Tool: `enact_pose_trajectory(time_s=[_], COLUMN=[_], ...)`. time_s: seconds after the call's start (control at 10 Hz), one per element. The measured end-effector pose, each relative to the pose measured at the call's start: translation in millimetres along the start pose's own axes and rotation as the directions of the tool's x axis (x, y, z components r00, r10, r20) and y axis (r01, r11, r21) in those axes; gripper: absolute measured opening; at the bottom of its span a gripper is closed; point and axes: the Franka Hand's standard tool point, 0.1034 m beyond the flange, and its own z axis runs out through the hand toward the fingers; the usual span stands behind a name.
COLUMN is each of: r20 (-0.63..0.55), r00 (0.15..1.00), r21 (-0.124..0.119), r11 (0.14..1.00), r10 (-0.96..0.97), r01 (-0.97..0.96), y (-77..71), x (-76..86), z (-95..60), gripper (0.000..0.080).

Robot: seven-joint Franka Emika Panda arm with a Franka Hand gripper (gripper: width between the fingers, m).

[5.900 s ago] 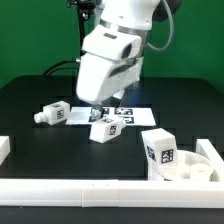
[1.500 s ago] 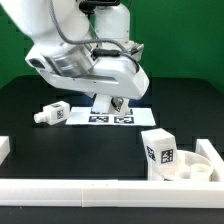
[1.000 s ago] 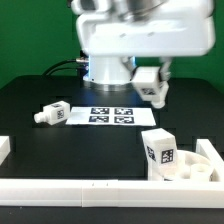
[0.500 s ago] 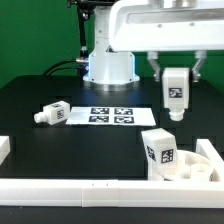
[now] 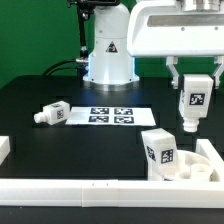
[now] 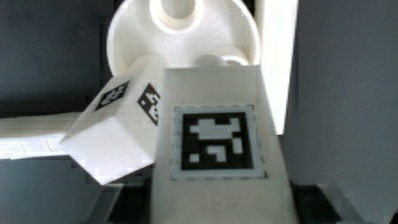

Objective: Assemble stool

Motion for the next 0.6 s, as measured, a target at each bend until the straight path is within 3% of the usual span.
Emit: enact_pose_trajectory(time_s=[0.3, 0.6], r20=[-0.033, -0.046], r00=[0.992, 0.989], r21=[-0.01, -0.01], r11=[0.992, 0.99], r10=[-0.122, -0.143], r01=[0.122, 0.143], y=[-7.2, -7.5], x=[28.6, 30.1], z=[24.0, 28.3], gripper=[0.0335, 0.0335])
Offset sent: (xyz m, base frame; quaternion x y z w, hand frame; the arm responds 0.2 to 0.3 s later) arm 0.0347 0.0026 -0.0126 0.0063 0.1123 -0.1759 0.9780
